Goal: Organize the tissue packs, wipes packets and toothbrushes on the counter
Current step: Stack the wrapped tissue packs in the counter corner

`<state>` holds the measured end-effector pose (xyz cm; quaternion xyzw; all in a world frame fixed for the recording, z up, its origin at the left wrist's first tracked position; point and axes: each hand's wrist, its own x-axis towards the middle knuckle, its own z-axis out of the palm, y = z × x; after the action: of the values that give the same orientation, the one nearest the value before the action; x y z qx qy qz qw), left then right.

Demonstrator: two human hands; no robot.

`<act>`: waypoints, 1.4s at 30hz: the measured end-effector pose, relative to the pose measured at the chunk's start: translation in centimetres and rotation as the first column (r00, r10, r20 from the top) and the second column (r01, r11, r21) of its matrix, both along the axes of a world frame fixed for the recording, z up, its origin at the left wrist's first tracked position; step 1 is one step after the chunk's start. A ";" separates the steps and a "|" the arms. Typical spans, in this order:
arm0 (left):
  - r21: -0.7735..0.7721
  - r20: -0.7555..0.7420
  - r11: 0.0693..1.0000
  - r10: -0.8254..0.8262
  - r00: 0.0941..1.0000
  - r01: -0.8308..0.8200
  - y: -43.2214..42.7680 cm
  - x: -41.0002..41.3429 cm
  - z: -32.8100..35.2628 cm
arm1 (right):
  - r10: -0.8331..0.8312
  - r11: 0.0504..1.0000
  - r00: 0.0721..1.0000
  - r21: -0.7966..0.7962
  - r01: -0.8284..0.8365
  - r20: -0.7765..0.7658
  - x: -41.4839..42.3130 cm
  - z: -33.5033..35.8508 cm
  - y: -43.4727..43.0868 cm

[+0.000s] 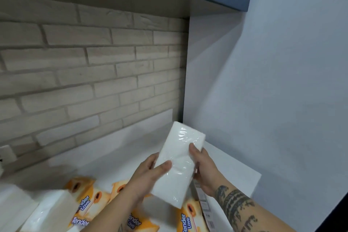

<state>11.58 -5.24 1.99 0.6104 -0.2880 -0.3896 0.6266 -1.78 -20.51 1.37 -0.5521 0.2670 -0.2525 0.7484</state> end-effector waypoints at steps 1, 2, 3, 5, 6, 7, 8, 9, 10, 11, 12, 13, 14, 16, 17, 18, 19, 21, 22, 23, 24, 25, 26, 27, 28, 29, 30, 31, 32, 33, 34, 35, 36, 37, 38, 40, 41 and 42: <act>0.018 0.010 1.000 -0.008 1.000 0.008 -0.5 0.3 -0.1 | -0.032 0.999 0.999 0.024 0.032 -0.008 0.3 -0.2 -0.7; 0.033 0.018 0.999 -0.014 1.000 0.013 -1.1 0.7 -0.3 | -0.061 0.997 0.998 0.045 0.062 -0.013 0.6 -0.3 -1.4; 0.042 0.019 0.999 -0.005 1.000 0.004 -1.8 1.0 -0.3 | -0.086 0.994 0.996 0.067 0.086 -0.011 1.1 -0.3 -2.0; 0.028 -0.023 0.998 0.050 0.998 -0.050 -3.3 1.9 -0.7 | -0.123 0.989 0.992 0.081 0.123 -0.005 2.3 -0.3 -3.4; 0.023 -0.059 0.995 0.096 0.994 -0.095 -4.2 2.4 -1.0 | -0.144 0.986 0.990 0.087 0.144 -0.004 2.9 -0.2 -4.1; 0.040 -0.081 0.989 0.145 0.986 -0.142 -5.2 2.9 -1.3 | -0.169 0.980 0.986 0.103 0.169 -0.007 3.6 -0.4 -5.1; 0.078 -0.078 0.979 0.193 0.978 -0.187 -5.9 3.4 -1.6 | -0.196 0.973 0.980 0.119 0.197 -0.016 4.3 -0.4 -6.0; 0.122 -0.076 0.967 0.233 0.969 -0.223 -6.6 3.7 -1.8 | -0.215 0.966 0.976 0.140 0.217 -0.031 5.0 -0.6 -6.9; 0.165 -0.091 0.954 0.268 0.959 -0.251 -7.5 4.0 -2.3 | -0.229 0.958 0.972 0.164 0.235 -0.052 5.8 -0.9 -8.0; 0.211 -0.124 0.941 0.293 0.948 -0.263 -8.6 4.4 -2.9 | -0.240 0.950 0.968 0.186 0.250 -0.075 6.7 -1.4 -9.1; 0.245 -0.171 0.934 0.306 0.937 -0.260 -9.8 4.8 -3.5 | -0.251 0.943 0.963 0.199 0.265 -0.095 7.6 -1.8 -10.1; 0.270 -0.221 0.930 0.313 0.924 -0.251 -10.9 5.1 -3.9 | -0.252 0.940 0.960 0.206 0.272 -0.119 8.5 -2.4 -11.0; 0.280 -0.259 0.928 0.318 0.912 -0.245 -12.0 5.3 -4.2 | -0.245 0.939 0.958 0.211 0.272 -0.148 9.3 -3.0 -11.8; 0.313 -0.272 0.914 0.348 0.897 -0.259 -14.3 5.9 -5.1 | -0.222 0.941 0.952 0.209 0.265 -0.208 11.0 -4.7 -13.8; 0.334 -0.272 0.902 0.369 0.889 -0.273 -15.4 6.2 -5.6 | -0.211 0.944 0.948 0.204 0.261 -0.237 11.7 -5.5 -14.9; 0.355 -0.273 0.891 0.389 0.880 -0.284 -16.6 6.7 -6.3 | -0.197 0.947 0.943 0.198 0.254 -0.267 12.3 -6.4 -16.1; 0.372 -0.275 0.881 0.405 0.872 -0.292 -17.5 7.0 -6.9 | -0.183 0.952 0.935 0.184 0.246 -0.303 12.9 -7.5 -17.3; 0.398 -0.275 0.862 0.439 0.856 -0.314 -19.3 8.1 -8.5 | -0.161 0.963 0.915 0.145 0.228 -0.371 13.9 -9.6 -19.7; 0.409 -0.257 0.849 0.459 0.850 -0.335 -20.2 8.6 -9.2 | -0.159 0.970 0.904 0.109 0.219 -0.397 14.2 -10.4 -20.5; 0.424 -0.225 0.831 0.481 0.848 -0.359 -21.1 9.1 -9.7 | -0.170 0.974 0.892 0.065 0.216 -0.418 14.5 -10.8 -21.0; 0.436 -0.197 0.812 0.508 0.838 -0.389 -22.0 9.6 -10.1 | -0.190 0.976 0.882 0.010 0.216 -0.431 14.6 -10.7 -21.1; 0.443 -0.179 0.790 0.541 0.822 -0.424 -22.9 10.0 -10.3 | -0.220 0.974 0.874 -0.053 0.219 -0.434 14.7 -10.5 -21.2; 0.439 -0.180 0.774 0.574 0.799 -0.457 -23.9 10.5 -10.4 | -0.257 0.966 0.873 -0.119 0.228 -0.414 15.0 -10.4 -21.4; 0.440 -0.186 0.761 0.597 0.781 -0.477 -24.5 10.9 -10.4 | -0.298 0.952 0.876 -0.184 0.245 -0.380 15.1 -10.2 -21.3; 0.436 -0.186 0.752 0.612 0.769 -0.494 -25.2 11.3 -10.5 | -0.338 0.931 0.879 -0.255 0.261 -0.335 15.3 -10.3 -21.5; 0.430 -0.186 0.745 0.626 0.758 -0.510 -25.7 11.7 -10.6 | -0.361 0.906 0.884 -0.334 0.259 -0.296 15.5 -10.6 -21.6; 0.416 -0.187 0.743 0.634 0.751 -0.524 -26.1 12.1 -10.9 | -0.356 0.885 0.890 -0.409 0.223 -0.285 15.8 -11.0 -21.8; 0.404 -0.184 0.743 0.637 0.748 -0.533 -26.6 12.4 -11.2 | -0.331 0.869 0.895 -0.466 0.165 -0.299 16.2 -11.3 -22.0; 0.395 -0.165 0.744 0.634 0.755 -0.539 -26.9 12.5 -11.4 | -0.305 0.854 0.895 -0.509 0.106 -0.325 16.6 -11.8 -22.3; 0.388 -0.132 0.744 0.629 0.766 -0.544 -27.2 12.6 -11.4 | -0.290 0.839 0.891 -0.540 0.062 -0.349 17.2 -12.2 -22.8; 0.373 -0.090 0.746 0.621 0.779 -0.552 -27.6 12.8 -11.4 | -0.283 0.828 0.886 -0.559 0.033 -0.367 17.7 -12.4 -23.2; 0.362 -0.059 0.744 0.620 0.783 -0.562 -28.0 13.2 -11.4 | -0.275 0.823 0.883 -0.568 0.012 -0.381 18.4 -12.6 -23.9; 0.347 -0.038 0.745 0.619 0.785 -0.570 -28.5 13.5 -11.1 | -0.262 0.823 0.880 -0.567 -0.009 -0.395 19.0 -12.4 -24.4; 0.335 -0.030 0.749 0.615 0.788 -0.572 -29.0 13.9 -11.1 | -0.246 0.825 0.879 -0.565 -0.031 -0.409 19.8 -12.3 -25.0; 0.325 -0.027 0.750 0.617 0.787 -0.577 -29.4 14.5 -11.0 | -0.233 0.824 0.875 -0.564 -0.054 -0.425 20.5 -12.2 -25.6; 0.317 -0.020 0.749 0.618 0.786 -0.581 -30.2 15.7 -10.9 | -0.213 0.821 0.863 -0.562 -0.097 -0.459 21.8 -11.8 -26.6; 0.317 -0.004 0.744 0.621 0.784 -0.588 -30.7 16.5 -11.2 | -0.202 0.820 0.857 -0.560 -0.117 -0.474 22.6 -11.6 -27.0; 0.320 0.013 0.737 0.625 0.781 -0.595 -31.0 17.2 -11.2 | -0.189 0.819 0.852 -0.556 -0.138 -0.489 23.2 -11.4 -27.4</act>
<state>28.73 -36.23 -9.20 0.7413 0.0222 -0.2311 0.6297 21.43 -47.91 -10.00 -0.7944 0.3795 -0.1712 0.4422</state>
